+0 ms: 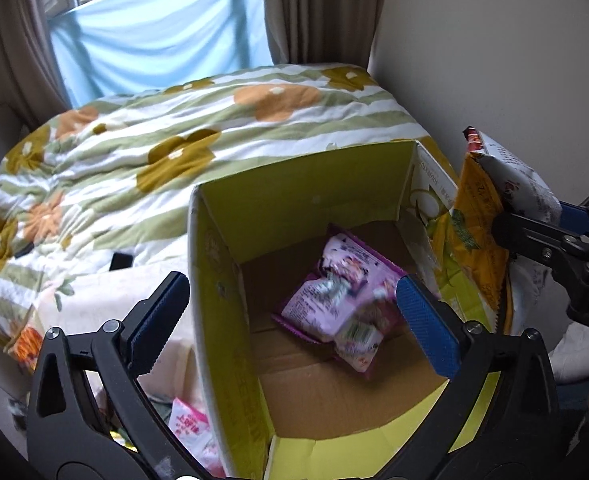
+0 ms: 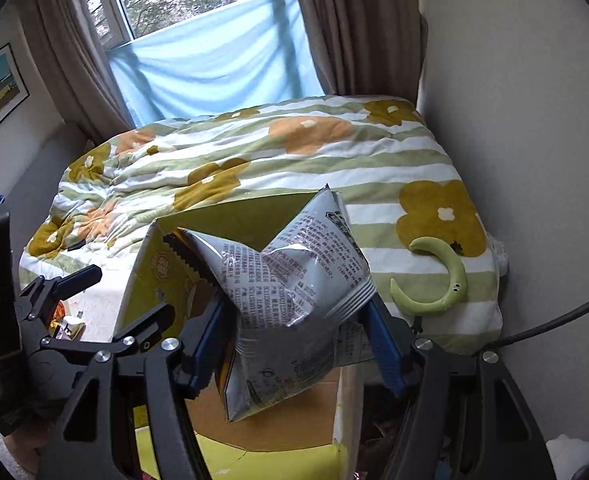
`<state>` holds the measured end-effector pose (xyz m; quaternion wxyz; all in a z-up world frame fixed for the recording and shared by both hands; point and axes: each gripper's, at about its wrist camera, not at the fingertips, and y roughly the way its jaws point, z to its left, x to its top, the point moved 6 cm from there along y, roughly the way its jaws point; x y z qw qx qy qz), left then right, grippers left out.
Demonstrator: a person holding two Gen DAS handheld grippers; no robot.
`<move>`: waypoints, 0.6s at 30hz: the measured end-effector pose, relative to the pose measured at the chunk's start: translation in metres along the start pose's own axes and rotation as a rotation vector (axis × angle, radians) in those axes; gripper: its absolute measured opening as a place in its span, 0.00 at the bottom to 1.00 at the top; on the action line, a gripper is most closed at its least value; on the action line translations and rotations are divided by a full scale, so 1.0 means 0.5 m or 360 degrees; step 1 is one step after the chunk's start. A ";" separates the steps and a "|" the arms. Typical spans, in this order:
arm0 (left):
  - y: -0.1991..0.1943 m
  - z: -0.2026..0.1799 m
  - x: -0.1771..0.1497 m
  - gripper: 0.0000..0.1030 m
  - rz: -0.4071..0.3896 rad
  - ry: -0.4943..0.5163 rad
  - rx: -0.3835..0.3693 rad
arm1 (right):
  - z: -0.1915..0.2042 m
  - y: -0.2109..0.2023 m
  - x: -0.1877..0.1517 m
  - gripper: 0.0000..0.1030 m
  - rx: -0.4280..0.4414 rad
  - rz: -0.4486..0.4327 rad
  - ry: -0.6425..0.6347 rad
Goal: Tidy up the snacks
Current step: 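Drop the purple bag into the box with the left tool while the right tool drops the white bag in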
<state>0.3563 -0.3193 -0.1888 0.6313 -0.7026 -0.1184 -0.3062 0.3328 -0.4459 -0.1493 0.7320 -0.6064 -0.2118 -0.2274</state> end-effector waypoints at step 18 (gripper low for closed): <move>-0.033 0.078 -0.017 0.99 -0.0009 -0.0115 0.0064 | 0.036 0.136 0.028 0.91 -0.0036 0.0097 -0.0095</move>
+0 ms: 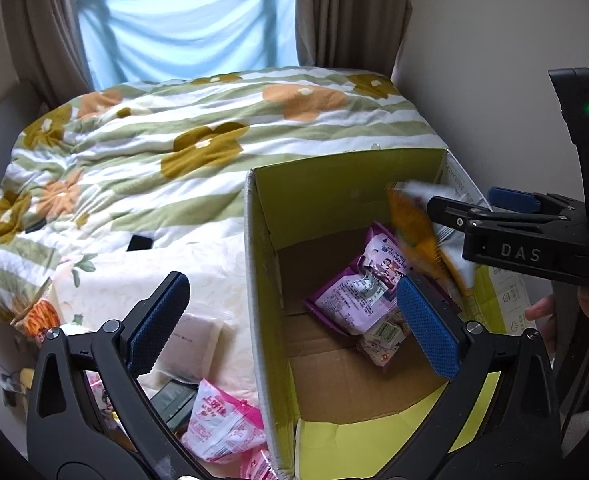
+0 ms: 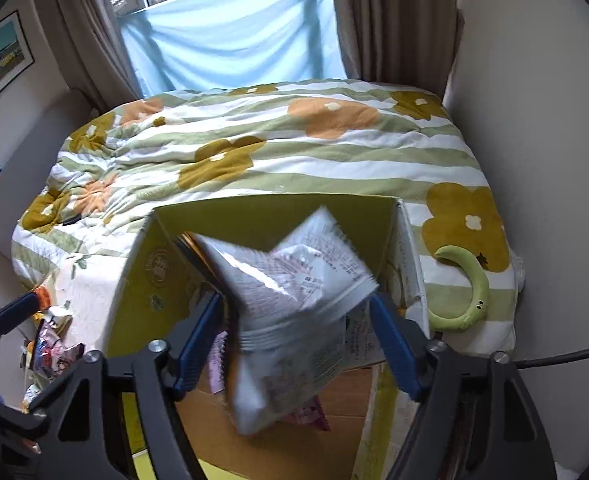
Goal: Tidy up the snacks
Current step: 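Drop the purple bag into the box with the left tool while the right tool drops the white bag in, then move both open tools back over the snack pile on the table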
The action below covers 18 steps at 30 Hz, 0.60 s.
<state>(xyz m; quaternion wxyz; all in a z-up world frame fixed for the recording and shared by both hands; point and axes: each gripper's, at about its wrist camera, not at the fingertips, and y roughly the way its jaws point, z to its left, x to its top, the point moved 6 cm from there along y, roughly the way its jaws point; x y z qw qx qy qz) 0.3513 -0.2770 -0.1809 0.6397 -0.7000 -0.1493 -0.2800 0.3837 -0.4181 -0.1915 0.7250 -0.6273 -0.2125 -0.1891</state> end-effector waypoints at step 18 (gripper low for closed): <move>-0.086 -0.033 -0.013 0.99 -0.0081 0.0044 0.0092 | -0.017 -0.114 -0.050 0.97 -0.0008 -0.0106 0.0015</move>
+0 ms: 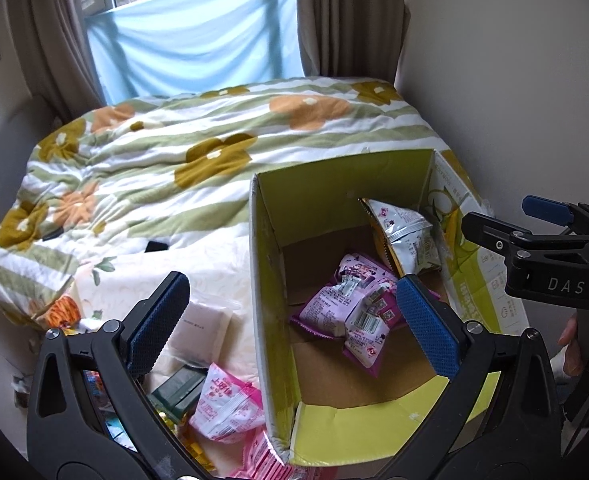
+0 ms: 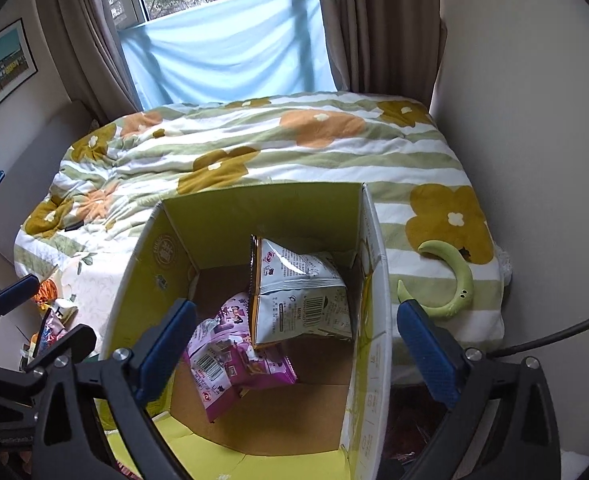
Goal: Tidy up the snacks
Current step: 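Move both open tools back over the snack pile on the table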
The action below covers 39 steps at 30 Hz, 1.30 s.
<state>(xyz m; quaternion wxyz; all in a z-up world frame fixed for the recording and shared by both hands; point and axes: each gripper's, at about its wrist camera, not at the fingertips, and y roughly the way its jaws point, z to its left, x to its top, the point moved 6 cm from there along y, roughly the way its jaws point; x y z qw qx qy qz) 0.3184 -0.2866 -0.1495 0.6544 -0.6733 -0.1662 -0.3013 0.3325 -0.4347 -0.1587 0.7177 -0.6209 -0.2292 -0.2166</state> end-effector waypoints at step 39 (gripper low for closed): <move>-0.411 0.385 -0.300 0.99 -0.0372 -0.0236 0.0085 | 0.259 -0.341 -0.276 0.97 -0.0041 -0.0369 0.0170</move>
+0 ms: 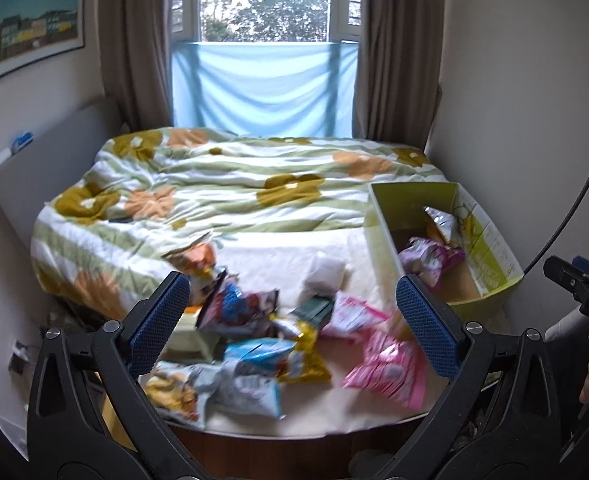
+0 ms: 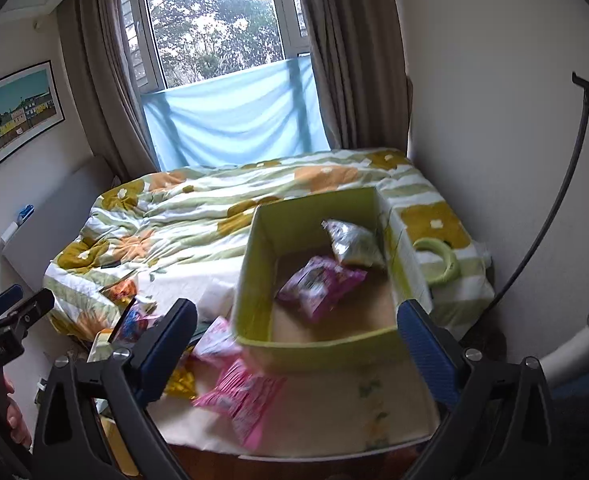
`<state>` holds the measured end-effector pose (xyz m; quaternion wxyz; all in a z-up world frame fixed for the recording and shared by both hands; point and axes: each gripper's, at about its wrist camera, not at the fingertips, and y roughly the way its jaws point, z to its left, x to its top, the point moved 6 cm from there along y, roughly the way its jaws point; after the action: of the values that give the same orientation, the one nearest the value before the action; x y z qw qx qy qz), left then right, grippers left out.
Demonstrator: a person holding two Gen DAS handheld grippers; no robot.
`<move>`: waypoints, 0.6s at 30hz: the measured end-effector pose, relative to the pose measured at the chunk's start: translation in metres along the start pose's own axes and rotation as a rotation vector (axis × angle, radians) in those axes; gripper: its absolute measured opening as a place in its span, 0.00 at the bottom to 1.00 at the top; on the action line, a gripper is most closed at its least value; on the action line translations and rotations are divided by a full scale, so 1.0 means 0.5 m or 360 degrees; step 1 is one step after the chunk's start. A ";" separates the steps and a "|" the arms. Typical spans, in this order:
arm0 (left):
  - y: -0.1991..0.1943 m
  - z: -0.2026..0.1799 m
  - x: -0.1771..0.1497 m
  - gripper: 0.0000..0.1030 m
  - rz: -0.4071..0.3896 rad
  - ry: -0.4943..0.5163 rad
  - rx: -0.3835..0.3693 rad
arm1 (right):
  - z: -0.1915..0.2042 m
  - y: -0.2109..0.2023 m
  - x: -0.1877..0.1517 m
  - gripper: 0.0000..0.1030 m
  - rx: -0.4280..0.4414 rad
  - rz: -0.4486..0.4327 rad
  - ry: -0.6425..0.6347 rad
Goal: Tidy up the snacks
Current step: 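Move both open tools back over the snack pile on the table, then grasp the blue snack bag with the left tool while the right tool grasps the pink bag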
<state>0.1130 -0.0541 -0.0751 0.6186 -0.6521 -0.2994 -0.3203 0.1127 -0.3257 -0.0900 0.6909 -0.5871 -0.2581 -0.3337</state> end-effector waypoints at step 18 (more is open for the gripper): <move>0.148 0.074 -0.274 0.99 0.0291 0.0111 -0.0032 | 0.100 0.137 -0.242 0.97 0.0020 0.0312 0.0145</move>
<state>0.0886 -0.0206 -0.2294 0.6488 -0.6713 -0.2137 -0.2878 0.0888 -0.2513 -0.2156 0.7349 -0.5894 -0.1699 -0.2892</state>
